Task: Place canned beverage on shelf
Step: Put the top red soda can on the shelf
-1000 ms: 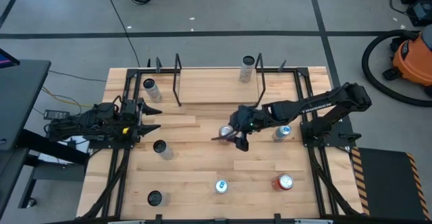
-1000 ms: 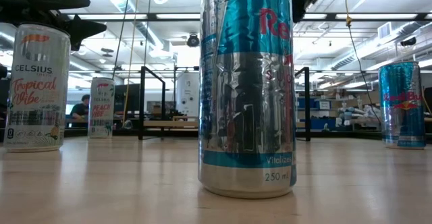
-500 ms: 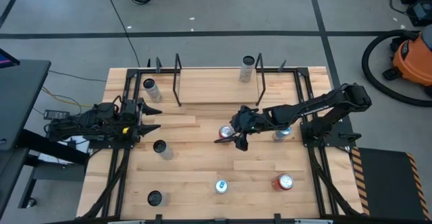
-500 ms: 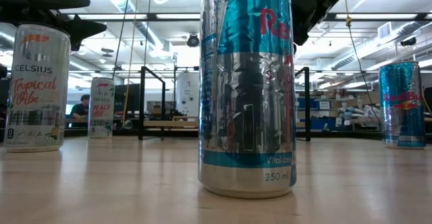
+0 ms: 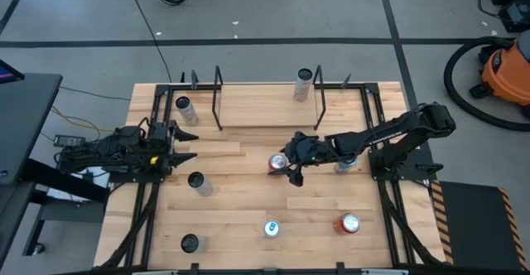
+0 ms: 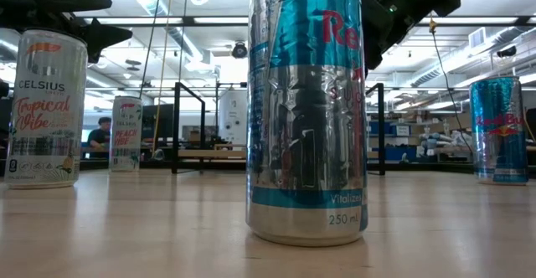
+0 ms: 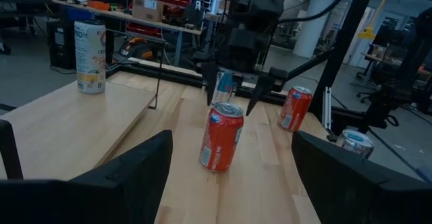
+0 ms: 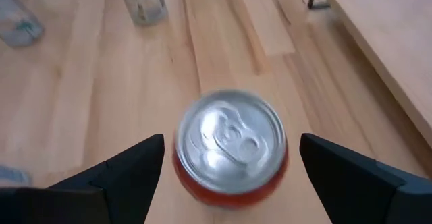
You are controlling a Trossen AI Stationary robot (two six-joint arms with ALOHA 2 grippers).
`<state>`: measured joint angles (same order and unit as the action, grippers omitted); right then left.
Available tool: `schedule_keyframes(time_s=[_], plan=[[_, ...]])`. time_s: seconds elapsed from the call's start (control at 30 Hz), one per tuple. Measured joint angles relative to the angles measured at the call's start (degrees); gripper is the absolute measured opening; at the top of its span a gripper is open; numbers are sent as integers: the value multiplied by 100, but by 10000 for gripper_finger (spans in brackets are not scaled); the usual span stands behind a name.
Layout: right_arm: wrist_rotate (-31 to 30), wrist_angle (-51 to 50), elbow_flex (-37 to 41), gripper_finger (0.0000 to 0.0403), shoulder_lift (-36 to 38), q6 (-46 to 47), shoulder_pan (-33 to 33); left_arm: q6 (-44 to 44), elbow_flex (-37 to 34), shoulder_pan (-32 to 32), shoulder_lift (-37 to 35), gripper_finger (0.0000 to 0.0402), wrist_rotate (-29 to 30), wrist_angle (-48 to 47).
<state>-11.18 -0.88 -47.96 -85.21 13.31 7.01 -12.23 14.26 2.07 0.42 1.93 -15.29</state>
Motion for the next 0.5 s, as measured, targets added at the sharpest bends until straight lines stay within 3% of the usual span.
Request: schedule_keyframes(time_s=[0.5], plan=[[-59, 631, 397, 355, -2, 1, 0, -2, 0, 0, 0, 309, 0, 0]])
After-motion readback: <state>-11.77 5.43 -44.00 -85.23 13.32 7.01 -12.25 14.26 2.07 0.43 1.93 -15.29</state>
